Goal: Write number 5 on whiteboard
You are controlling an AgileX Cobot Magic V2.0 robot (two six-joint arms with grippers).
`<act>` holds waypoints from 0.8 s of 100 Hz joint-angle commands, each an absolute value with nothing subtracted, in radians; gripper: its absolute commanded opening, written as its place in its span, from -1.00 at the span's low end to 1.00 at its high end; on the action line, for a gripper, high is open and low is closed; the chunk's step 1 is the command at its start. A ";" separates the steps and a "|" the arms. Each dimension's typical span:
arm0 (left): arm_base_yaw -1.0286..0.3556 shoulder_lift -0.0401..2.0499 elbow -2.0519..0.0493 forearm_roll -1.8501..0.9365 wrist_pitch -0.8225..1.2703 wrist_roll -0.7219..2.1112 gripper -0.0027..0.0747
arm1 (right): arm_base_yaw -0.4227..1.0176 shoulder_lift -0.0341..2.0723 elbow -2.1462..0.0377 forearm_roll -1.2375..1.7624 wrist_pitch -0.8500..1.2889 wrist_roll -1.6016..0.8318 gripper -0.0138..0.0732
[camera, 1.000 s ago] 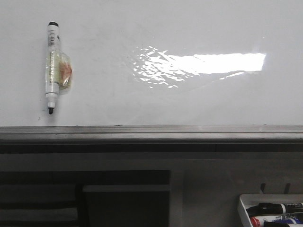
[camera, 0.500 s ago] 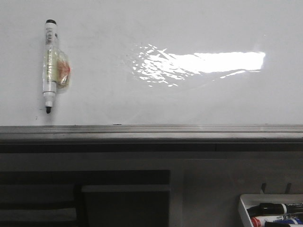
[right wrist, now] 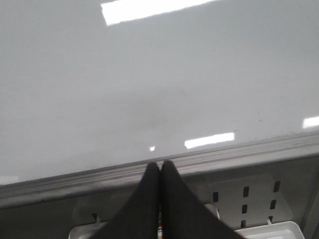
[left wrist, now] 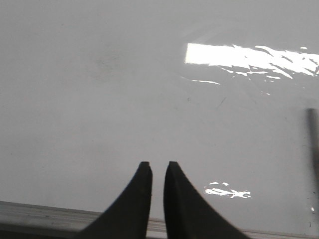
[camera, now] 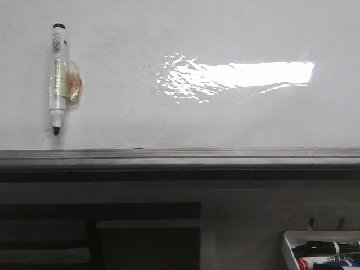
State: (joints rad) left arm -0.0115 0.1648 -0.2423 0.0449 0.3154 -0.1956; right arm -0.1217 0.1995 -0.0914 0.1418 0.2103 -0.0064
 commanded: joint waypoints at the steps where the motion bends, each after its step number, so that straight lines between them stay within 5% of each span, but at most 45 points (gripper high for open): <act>1: -0.018 0.185 -0.277 0.047 0.223 -0.197 -0.43 | -0.124 0.220 -0.127 0.143 0.099 -0.010 -0.82; 11: -0.018 0.185 -0.275 0.044 0.212 -0.197 0.14 | -0.124 0.220 -0.127 0.146 0.063 0.000 -0.82; 19: -0.018 0.185 -0.275 0.038 0.190 -0.197 0.36 | -0.124 0.220 -0.127 0.148 0.063 0.000 -0.82; 59: -0.026 0.218 -0.281 0.012 0.087 -0.197 0.11 | -0.115 0.220 -0.137 0.148 0.057 -0.006 -0.82; 80: -0.191 0.311 -0.281 0.041 0.041 -0.189 0.11 | -0.115 0.220 -0.151 0.148 0.077 -0.006 -0.82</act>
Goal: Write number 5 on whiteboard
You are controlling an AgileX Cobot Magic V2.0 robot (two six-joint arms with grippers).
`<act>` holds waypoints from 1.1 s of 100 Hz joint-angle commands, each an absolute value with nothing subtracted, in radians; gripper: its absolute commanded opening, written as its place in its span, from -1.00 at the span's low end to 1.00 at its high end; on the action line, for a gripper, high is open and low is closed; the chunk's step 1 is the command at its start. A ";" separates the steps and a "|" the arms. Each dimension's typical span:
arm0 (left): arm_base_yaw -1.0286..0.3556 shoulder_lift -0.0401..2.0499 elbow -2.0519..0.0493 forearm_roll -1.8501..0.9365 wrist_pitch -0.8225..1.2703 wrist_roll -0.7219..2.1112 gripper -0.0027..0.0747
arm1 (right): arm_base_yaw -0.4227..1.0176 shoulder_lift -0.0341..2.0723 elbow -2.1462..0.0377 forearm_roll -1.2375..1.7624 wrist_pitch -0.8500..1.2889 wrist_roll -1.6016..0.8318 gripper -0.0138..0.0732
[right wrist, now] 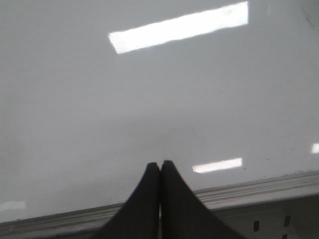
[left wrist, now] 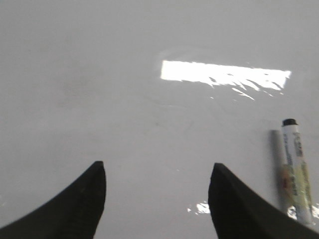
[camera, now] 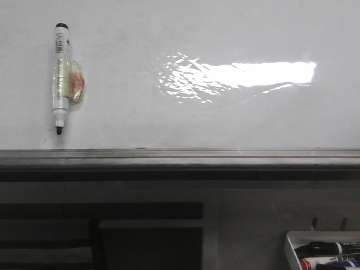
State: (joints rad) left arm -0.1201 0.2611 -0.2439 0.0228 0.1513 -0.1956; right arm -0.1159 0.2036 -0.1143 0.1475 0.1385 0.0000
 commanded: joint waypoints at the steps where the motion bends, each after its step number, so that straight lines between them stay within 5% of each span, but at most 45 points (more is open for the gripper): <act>1: -0.208 0.319 -0.281 0.045 0.038 -0.190 0.11 | -0.115 0.220 -0.151 0.148 0.077 -0.006 -0.82; 39: -0.560 0.585 -0.281 0.092 -0.178 -0.187 0.11 | -0.115 0.220 -0.151 0.148 0.080 -0.006 -0.82; 82: -0.587 0.915 -0.281 0.022 -0.500 -0.297 0.27 | -0.115 0.220 -0.151 0.148 0.089 -0.006 -0.82; 110: -0.587 1.090 -0.334 0.033 -0.523 -0.339 0.26 | -0.115 0.220 -0.151 0.148 0.089 -0.006 -0.82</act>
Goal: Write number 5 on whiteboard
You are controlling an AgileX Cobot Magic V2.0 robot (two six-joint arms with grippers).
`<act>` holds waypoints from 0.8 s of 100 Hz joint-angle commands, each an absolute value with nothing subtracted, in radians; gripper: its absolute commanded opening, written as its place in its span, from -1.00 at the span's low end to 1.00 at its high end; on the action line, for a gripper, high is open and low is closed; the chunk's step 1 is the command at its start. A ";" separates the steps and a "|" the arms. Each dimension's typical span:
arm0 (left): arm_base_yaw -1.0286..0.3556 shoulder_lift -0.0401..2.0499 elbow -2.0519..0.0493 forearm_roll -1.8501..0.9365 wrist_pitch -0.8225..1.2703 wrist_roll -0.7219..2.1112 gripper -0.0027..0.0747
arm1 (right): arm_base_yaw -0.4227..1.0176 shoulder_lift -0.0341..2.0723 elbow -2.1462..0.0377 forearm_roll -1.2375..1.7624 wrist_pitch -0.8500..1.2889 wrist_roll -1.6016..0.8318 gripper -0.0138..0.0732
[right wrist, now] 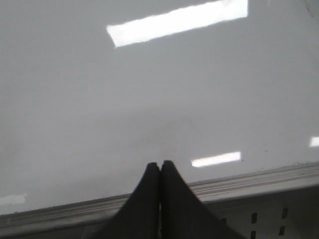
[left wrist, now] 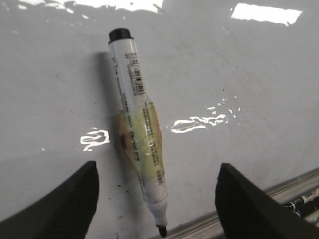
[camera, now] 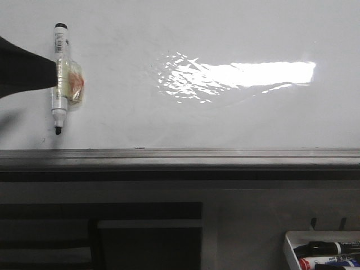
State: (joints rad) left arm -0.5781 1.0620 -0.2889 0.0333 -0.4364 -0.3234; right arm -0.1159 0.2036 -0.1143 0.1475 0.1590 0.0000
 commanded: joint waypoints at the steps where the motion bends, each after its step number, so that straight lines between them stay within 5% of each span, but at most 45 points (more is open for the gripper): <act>1: -0.587 1.097 -0.337 0.033 -0.523 -0.339 0.26 | -0.115 0.220 -0.151 0.148 0.089 -0.006 -0.82; 53: -0.587 1.283 -0.349 0.026 -0.561 -0.362 0.18 | -0.115 0.220 -0.151 0.148 0.089 -0.006 -0.82; 62: -0.587 1.288 -0.349 0.026 -0.555 -0.362 -0.10 | -0.115 0.220 -0.151 0.148 0.089 -0.006 -0.82; 77: -0.587 1.288 -0.349 0.026 -0.555 -0.362 -1.00 | -0.115 0.220 -0.151 0.148 0.089 -0.006 -0.82; 80: -0.587 1.288 -0.349 0.026 -0.555 -0.362 -0.98 | -0.115 0.220 -0.151 0.148 0.092 -0.006 -0.82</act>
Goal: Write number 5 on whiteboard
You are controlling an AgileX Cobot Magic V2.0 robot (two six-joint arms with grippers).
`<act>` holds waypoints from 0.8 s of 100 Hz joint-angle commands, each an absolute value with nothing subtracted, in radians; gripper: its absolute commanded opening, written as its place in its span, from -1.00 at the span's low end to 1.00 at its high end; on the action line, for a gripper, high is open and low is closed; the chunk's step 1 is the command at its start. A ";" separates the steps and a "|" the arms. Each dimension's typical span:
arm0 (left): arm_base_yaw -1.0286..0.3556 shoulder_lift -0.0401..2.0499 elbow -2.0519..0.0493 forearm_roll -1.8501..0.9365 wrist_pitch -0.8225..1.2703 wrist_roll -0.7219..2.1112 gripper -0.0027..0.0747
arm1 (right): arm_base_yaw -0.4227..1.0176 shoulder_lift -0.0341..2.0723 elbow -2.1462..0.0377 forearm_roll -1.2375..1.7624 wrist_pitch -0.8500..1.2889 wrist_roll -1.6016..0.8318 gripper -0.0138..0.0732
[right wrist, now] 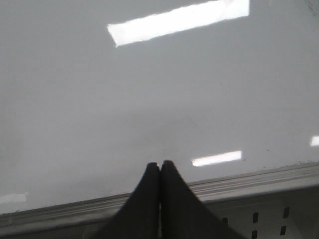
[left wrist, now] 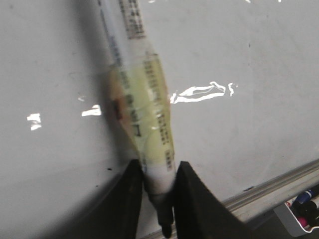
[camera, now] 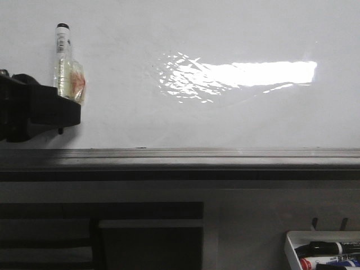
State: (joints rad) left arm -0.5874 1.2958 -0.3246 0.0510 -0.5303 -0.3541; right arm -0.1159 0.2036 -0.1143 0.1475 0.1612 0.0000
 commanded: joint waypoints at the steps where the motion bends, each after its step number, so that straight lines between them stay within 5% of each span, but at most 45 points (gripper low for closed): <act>1: -0.587 1.288 -0.349 0.026 -0.555 -0.362 -0.98 | -0.115 0.220 -0.151 0.148 0.092 -0.006 -0.82; 20: -0.587 1.288 -0.349 0.090 -0.557 -0.360 -0.98 | -0.013 0.252 -0.189 0.148 0.164 -0.073 -0.82; 64: -0.587 1.167 -0.349 0.778 -0.564 -0.323 -0.98 | 0.470 0.546 -0.401 0.152 0.299 -0.139 -0.80; 80: -0.587 1.119 -0.351 0.944 -0.596 -0.317 -0.98 | 0.627 0.670 -0.503 0.165 0.299 -0.139 -0.29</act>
